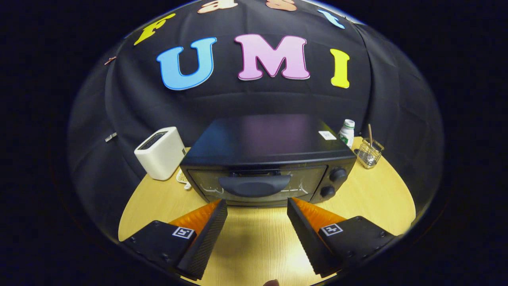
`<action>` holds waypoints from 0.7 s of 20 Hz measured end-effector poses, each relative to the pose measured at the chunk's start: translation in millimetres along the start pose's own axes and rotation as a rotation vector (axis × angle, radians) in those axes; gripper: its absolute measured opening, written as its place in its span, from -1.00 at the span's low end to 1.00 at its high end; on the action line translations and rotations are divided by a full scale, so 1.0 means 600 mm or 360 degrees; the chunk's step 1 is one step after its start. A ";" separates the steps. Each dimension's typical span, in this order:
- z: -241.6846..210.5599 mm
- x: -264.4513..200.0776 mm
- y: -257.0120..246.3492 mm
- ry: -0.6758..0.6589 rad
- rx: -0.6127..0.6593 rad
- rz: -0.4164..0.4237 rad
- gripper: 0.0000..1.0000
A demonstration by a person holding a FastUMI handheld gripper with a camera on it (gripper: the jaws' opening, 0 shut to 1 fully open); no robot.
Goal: Open the toaster oven, put the food inside, and close the toaster oven door.
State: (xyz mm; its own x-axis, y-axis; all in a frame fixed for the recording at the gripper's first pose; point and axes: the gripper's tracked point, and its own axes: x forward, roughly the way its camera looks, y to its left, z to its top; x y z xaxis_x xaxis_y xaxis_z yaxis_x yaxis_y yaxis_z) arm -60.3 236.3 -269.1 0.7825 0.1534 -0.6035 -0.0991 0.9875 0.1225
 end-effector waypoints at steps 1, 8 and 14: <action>0.008 -0.008 -0.002 -0.0028 0.0003 0.0007 0.98; 0.067 -0.072 -0.038 -0.0166 -0.0035 0.0031 0.98; 0.179 -0.142 -0.100 -0.0397 -0.0081 0.0027 0.97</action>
State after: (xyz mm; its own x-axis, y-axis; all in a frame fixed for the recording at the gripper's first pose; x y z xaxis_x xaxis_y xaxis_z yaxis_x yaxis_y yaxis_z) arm -55.0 160.0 -140.5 0.9073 0.1627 -0.3879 -0.1395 0.9864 0.0873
